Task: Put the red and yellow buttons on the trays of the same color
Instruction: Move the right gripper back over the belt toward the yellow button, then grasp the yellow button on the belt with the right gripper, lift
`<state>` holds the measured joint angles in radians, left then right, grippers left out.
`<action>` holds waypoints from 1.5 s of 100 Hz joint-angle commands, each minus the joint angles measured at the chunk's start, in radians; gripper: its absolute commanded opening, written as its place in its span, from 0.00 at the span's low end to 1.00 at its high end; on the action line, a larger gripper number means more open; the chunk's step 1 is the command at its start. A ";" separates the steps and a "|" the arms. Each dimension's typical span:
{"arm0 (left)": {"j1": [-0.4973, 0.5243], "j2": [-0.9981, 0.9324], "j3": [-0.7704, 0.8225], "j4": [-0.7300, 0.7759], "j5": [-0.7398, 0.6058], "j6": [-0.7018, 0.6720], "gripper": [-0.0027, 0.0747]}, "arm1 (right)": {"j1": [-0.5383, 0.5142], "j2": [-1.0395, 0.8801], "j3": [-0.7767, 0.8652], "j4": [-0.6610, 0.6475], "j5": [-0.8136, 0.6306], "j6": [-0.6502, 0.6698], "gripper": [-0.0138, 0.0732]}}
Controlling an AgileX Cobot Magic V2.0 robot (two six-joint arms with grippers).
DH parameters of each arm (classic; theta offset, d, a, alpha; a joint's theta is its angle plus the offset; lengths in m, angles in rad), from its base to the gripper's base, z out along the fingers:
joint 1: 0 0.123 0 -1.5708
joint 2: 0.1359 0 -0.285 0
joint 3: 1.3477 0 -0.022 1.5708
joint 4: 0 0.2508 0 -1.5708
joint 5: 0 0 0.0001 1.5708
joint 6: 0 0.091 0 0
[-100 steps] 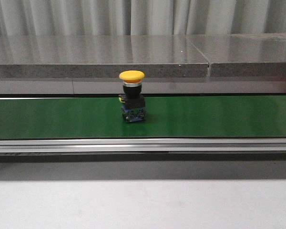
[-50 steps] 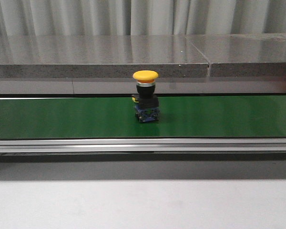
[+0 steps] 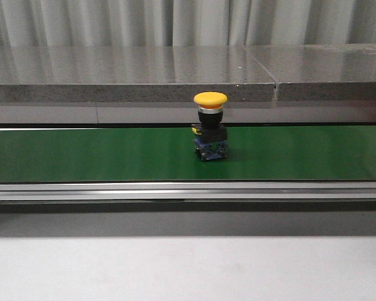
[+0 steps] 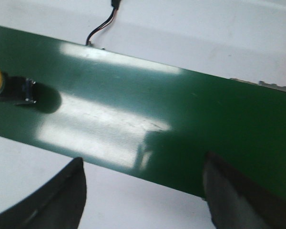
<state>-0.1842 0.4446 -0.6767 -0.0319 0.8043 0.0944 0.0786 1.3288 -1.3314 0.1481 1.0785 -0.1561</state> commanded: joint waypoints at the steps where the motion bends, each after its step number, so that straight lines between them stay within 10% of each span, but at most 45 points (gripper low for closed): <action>1: -0.008 0.005 -0.027 -0.014 -0.071 -0.009 0.01 | 0.034 -0.006 -0.024 0.015 -0.014 -0.039 0.76; 55: -0.008 0.005 -0.027 -0.014 -0.071 -0.009 0.01 | 0.265 0.186 -0.025 0.085 -0.006 -0.243 0.76; 112: -0.008 0.005 -0.027 -0.014 -0.071 -0.009 0.01 | 0.284 0.365 -0.114 0.129 -0.180 -0.271 0.75; 150: -0.008 0.005 -0.027 -0.014 -0.071 -0.009 0.01 | 0.284 0.347 -0.108 0.148 -0.204 -0.224 0.37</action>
<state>-0.1848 0.4446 -0.6767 -0.0335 0.8043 0.0937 0.3628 1.7451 -1.4103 0.2635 0.9239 -0.4048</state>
